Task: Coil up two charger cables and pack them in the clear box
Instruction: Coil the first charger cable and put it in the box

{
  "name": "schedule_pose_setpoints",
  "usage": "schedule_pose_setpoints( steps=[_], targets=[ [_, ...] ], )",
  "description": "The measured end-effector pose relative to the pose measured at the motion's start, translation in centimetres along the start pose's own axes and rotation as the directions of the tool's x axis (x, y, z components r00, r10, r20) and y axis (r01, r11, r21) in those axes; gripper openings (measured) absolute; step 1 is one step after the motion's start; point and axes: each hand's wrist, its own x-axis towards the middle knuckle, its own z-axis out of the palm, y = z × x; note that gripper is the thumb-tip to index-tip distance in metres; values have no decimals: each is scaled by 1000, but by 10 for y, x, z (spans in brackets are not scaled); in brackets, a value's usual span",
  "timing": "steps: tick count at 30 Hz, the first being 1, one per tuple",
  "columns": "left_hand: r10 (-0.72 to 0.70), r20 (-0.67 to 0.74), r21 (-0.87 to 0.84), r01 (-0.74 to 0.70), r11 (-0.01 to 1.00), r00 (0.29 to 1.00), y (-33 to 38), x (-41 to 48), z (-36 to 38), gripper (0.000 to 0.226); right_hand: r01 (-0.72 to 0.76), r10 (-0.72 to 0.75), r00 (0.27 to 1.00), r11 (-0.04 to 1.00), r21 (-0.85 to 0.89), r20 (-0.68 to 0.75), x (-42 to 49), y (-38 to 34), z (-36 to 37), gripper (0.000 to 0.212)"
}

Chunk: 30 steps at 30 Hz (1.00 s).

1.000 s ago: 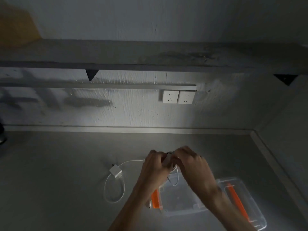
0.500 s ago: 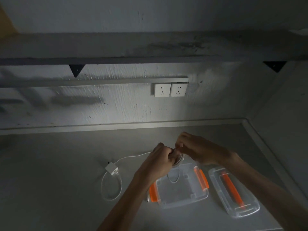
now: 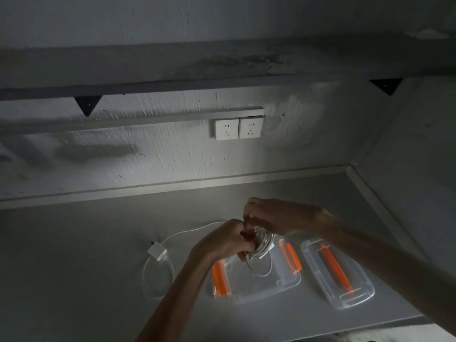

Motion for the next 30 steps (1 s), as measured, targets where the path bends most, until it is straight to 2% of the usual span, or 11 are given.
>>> schedule_pose_setpoints(
  steps=[2,4,6,8,9,11,16,21,26,28,30],
  targets=[
    [21,11,-91,-20,996,1000,-3,1,3,12,-20,24,999,995,97,-40,3,4,-1,15],
    [14,-19,-270,-19,963,1000,-6,-1,6,16,-55,105,981,958,283,-165,-3,10,-1,9],
    [-1,-77,-490,-37,871,997,-9,-4,8,14,-92,267,889,900,426,-372,-16,18,7,15],
    [-55,-179,-615,-68,786,982,-13,-4,10,14,-114,455,747,807,580,-485,-34,19,27,14],
    [-90,-230,-648,-83,757,969,-14,-2,12,16,-94,519,710,739,667,-475,-41,14,38,11],
    [-130,-304,-687,-122,716,944,-14,0,14,17,-47,558,718,636,771,-417,-46,1,60,6],
    [-108,-375,-646,-176,743,921,-8,3,24,16,42,656,613,530,847,-441,-37,-13,75,16],
    [-58,-398,-538,-181,824,916,0,3,32,15,37,656,583,569,822,-480,-38,-17,76,16],
    [-107,-415,-521,-140,842,903,3,1,34,15,101,672,564,521,848,-480,-40,-11,86,22],
    [-107,-469,-484,-154,861,877,3,0,35,11,65,627,503,659,750,-595,-44,-11,84,24],
    [-70,-520,-402,-172,899,851,4,0,34,16,11,455,497,848,530,-739,-45,-10,70,33]
  ],
)
